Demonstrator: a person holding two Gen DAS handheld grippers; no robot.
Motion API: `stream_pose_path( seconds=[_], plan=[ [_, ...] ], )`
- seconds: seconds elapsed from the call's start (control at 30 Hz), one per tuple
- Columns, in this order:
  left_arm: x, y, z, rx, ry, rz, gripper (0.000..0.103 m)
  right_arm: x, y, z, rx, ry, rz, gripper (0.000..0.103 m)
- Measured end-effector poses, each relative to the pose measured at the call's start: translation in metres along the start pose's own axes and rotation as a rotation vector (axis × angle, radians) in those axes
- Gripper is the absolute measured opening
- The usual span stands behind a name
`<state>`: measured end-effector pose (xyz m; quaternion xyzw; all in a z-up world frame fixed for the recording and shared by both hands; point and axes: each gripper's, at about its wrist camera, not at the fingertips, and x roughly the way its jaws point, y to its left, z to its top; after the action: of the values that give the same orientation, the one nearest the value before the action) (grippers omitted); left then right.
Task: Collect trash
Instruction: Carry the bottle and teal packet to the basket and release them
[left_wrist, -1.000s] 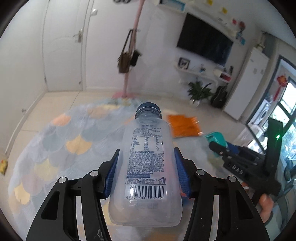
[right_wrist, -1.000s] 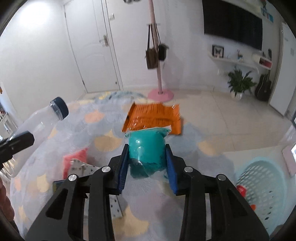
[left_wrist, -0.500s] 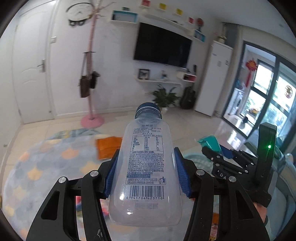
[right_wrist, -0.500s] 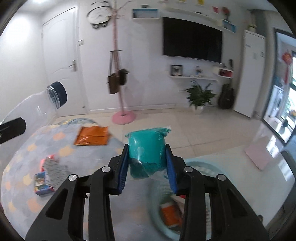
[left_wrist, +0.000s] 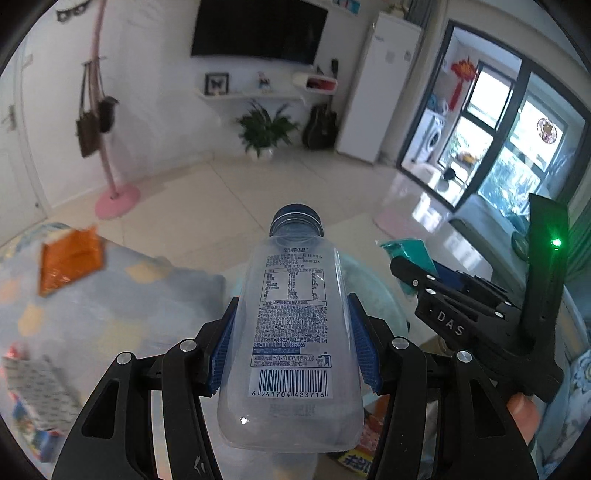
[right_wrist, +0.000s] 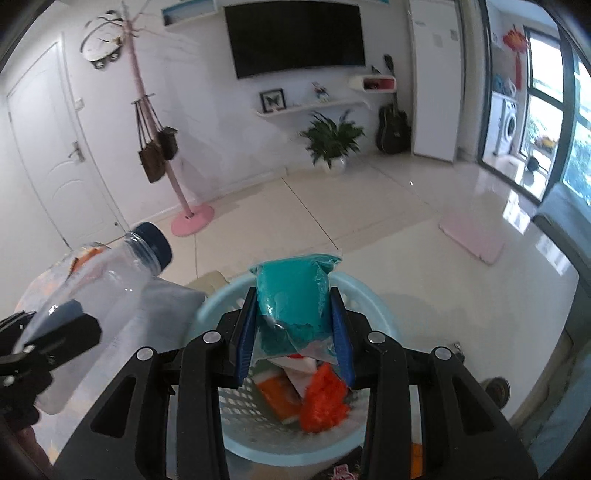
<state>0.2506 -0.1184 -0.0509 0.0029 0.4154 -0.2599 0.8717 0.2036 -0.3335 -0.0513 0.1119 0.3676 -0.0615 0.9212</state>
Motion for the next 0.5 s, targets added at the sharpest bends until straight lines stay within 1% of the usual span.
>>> stream_pose_path(
  seconds=[0.1,0.13,0.17,0.2,0.33,0.5],
  plan=[
    [0.016,0.003,-0.001,-0.010,0.037,-0.007,0.055,0.015,-0.012,-0.004,0.024,0.045,0.015,0.035],
    [0.019,0.006,-0.001,-0.017,0.038,-0.007,0.058,0.017,-0.014,-0.006,0.028,0.054,0.015,0.036],
    [0.019,0.008,0.000,-0.023,0.037,-0.007,0.062,0.022,-0.015,-0.008,0.031,0.068,0.019,0.041],
    [0.019,0.011,0.000,-0.031,0.029,-0.005,0.065,0.027,-0.017,-0.010,0.035,0.085,0.033,0.043],
    [0.011,0.017,-0.003,-0.036,0.011,0.012,0.065,0.036,-0.014,-0.017,0.039,0.117,0.053,0.046],
    [-0.004,0.018,-0.009,-0.056,-0.017,0.013,0.065,0.032,-0.004,-0.020,0.024,0.116,0.068,0.046]
  ],
)
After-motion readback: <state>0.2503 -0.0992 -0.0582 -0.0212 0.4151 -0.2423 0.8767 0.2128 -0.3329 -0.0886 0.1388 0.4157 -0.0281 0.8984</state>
